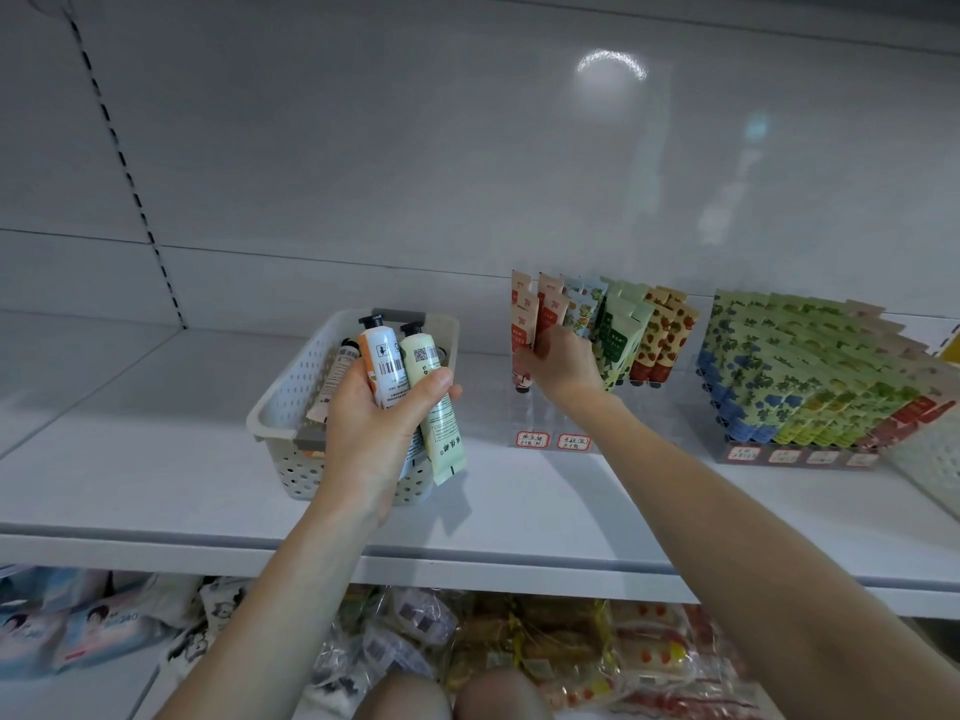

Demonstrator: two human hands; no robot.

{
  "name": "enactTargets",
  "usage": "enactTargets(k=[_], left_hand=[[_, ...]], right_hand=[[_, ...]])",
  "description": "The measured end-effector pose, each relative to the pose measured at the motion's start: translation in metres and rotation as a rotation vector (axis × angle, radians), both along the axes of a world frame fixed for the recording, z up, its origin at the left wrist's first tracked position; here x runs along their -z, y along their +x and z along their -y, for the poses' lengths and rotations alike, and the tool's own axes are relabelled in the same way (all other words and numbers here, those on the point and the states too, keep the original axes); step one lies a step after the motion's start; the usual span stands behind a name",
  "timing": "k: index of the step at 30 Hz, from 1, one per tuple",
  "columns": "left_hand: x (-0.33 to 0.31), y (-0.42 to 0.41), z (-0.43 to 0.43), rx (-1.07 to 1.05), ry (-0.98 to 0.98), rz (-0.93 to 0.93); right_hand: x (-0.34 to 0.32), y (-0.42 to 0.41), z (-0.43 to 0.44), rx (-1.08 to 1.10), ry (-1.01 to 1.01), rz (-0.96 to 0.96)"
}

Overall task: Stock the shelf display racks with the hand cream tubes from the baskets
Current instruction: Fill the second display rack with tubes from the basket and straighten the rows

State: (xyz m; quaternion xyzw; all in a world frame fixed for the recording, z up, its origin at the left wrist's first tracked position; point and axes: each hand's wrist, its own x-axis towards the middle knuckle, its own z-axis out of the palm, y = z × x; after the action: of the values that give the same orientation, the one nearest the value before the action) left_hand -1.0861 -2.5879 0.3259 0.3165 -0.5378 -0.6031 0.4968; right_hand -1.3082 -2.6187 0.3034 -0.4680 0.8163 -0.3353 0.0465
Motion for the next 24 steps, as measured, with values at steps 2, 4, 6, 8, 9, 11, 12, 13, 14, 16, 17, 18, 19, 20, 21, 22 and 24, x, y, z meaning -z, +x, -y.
enactTargets(k=[2,4,6,8,9,11,12,13,14,16,17,18,19,20,21,22,24], left_hand=[[-0.0008,-0.0003,-0.0004,0.001,0.002,-0.006],[-0.0013,0.0000,-0.0008,0.000,0.007,-0.010],[-0.0016,0.0003,-0.0012,0.002,0.009,-0.010],[-0.0014,0.0003,-0.0014,0.001,0.009,-0.009],[-0.0014,0.0004,-0.0015,0.000,0.009,-0.007],[-0.0009,0.0005,-0.0012,-0.007,0.011,-0.007],[-0.0007,0.0007,-0.0009,-0.011,0.013,-0.007],[-0.0004,0.0013,-0.0005,-0.014,0.015,-0.006],[-0.0005,0.0016,0.0000,-0.016,0.014,-0.005],[-0.0005,0.0020,0.0007,-0.018,0.006,-0.002],[-0.0004,0.0020,0.0009,-0.017,0.007,-0.001],[-0.0006,0.0018,0.0008,-0.015,0.011,-0.001],[-0.0009,0.0012,0.0004,-0.012,0.015,-0.001],[-0.0011,0.0005,0.0001,-0.008,0.017,-0.004],[-0.0012,-0.0001,-0.0004,-0.003,0.020,-0.007],[-0.0012,-0.0005,-0.0009,0.001,0.022,-0.011],[-0.0014,0.0001,-0.0018,0.002,0.028,-0.016]], right_hand=[[-0.0013,0.0011,-0.0010,-0.004,0.000,-0.005],[-0.0009,0.0004,-0.0005,-0.007,0.003,-0.013],[-0.0010,0.0009,-0.0012,-0.009,0.009,-0.014],[-0.0013,0.0023,-0.0010,-0.014,0.014,-0.022],[-0.0016,0.0033,-0.0009,-0.013,0.016,-0.023],[-0.0019,0.0052,-0.0007,-0.003,0.013,-0.018],[-0.0008,0.0047,-0.0005,0.002,0.007,-0.011],[0.0012,0.0035,-0.0004,0.007,-0.003,-0.001],[0.0031,0.0021,-0.0007,0.012,-0.015,0.013],[0.0053,0.0006,-0.0020,0.019,-0.029,0.035],[0.0056,0.0006,-0.0026,0.022,-0.029,0.042],[0.0055,0.0010,-0.0030,0.025,-0.027,0.048],[0.0053,0.0011,-0.0030,0.026,-0.027,0.049],[0.0050,0.0012,-0.0030,0.026,-0.028,0.048],[0.0046,0.0013,-0.0033,0.024,-0.030,0.046],[0.0039,0.0013,-0.0035,0.023,-0.029,0.043],[0.0030,0.0008,-0.0037,0.017,-0.021,0.041]])
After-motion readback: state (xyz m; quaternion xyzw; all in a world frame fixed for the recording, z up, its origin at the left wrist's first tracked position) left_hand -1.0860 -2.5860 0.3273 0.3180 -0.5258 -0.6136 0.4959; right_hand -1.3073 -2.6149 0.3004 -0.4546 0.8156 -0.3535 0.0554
